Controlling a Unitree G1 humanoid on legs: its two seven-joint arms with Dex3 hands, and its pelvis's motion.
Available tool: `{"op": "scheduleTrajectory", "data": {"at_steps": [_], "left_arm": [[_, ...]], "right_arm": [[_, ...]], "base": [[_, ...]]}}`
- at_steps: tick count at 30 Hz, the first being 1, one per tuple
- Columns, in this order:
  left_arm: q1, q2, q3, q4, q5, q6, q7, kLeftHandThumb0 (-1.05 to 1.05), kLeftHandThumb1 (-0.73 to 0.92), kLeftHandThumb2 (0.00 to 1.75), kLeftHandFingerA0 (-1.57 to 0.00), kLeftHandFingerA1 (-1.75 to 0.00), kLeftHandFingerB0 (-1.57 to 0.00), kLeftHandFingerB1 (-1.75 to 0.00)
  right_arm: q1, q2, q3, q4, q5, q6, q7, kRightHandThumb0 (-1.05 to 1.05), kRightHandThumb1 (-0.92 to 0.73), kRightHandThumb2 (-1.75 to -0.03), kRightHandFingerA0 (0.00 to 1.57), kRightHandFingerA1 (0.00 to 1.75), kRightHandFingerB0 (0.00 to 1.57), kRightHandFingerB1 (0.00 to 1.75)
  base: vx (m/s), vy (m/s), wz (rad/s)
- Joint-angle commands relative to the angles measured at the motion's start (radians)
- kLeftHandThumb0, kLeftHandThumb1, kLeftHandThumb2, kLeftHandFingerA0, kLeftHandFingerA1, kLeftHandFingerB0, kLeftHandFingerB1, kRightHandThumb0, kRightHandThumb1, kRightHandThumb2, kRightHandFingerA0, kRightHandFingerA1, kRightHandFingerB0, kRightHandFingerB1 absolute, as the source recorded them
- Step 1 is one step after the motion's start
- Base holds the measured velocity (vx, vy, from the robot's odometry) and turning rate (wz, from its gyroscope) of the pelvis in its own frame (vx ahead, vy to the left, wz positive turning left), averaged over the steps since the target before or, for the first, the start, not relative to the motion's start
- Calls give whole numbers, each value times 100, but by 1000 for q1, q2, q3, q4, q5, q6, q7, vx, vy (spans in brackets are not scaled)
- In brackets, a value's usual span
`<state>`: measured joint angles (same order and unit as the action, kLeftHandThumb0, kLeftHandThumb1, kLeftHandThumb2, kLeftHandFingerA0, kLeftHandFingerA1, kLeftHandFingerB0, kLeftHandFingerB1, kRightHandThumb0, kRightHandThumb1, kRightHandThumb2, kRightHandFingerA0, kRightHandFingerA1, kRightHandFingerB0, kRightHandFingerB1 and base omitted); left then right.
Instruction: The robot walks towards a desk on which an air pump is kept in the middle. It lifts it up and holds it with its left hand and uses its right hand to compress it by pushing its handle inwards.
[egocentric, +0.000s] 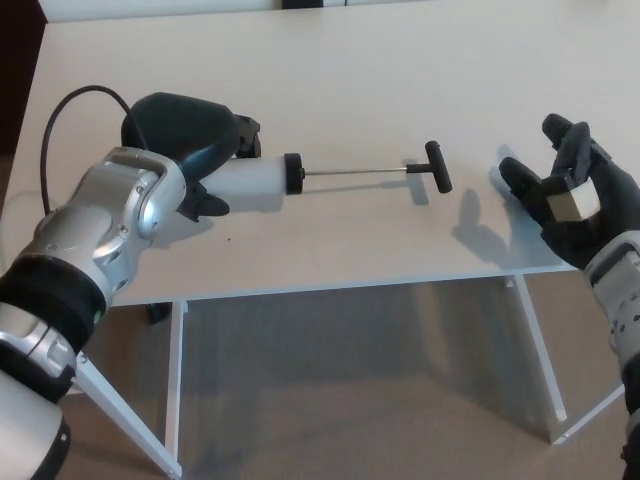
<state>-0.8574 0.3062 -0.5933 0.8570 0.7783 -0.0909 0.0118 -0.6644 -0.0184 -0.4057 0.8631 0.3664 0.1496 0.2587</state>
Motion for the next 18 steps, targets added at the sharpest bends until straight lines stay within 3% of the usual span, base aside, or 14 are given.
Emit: {"op": "scheduleTrajectory", "data": {"at_steps": [1, 3, 4, 7, 9, 10, 16, 18], "left_arm": [[-3, 5, 10, -5, -13, 3, -48, -25, 62, 60, -72, -152, -73, -58], [-4, -6, 9, -6, -9, 16, -52, -24, 61, 60, -71, -152, -74, -60], [-3, -10, 8, -7, -9, 14, -49, -27, 59, 60, -74, -151, -76, -53], [-2, -14, 8, -8, -8, 8, -45, -27, 59, 60, -74, -151, -76, -53], [-3, -16, 5, -15, -5, 4, -56, -26, 60, 60, -72, -150, -75, -60], [-5, -19, 3, -19, -3, 5, -60, -25, 55, 58, -74, -141, -76, -54], [-7, -29, 6, -34, -5, 14, -77, -27, 53, 56, -73, -151, -78, -55], [-6, -29, 13, -39, -14, 7, -83, -27, 53, 56, -72, -151, -79, -56]], "right_arm": [[-1, 20, -9, -42, 65, 63, 31, -84, -72, -110, 12, 44, 2, 33], [3, 26, 2, -61, 60, 66, 26, -84, -73, -110, 18, 47, 0, 34], [8, 27, 16, -69, 50, 59, 32, -82, -92, -73, 13, 29, 10, 23], [16, 27, 36, -82, 37, 51, 42, -82, -92, -73, 13, 29, 10, 23], [21, 26, 54, -92, 29, 49, 41, -80, -92, -75, 12, 28, 9, 23], [23, 23, 75, -91, 6, 32, 37, -87, -81, -115, 10, 34, 9, 26], [24, 13, 115, -75, -25, -6, 32, -90, -81, -116, 9, 30, 9, 22], [25, 11, 133, -66, -46, -37, 15, -89, -79, -115, 10, 37, 9, 26]], "base": [[0, 0, 0], [0, 0, 0], [0, 0, 0], [0, 0, 0], [0, 0, 0], [0, 0, 0], [0, 0, 0], [0, 0, 0]]}}
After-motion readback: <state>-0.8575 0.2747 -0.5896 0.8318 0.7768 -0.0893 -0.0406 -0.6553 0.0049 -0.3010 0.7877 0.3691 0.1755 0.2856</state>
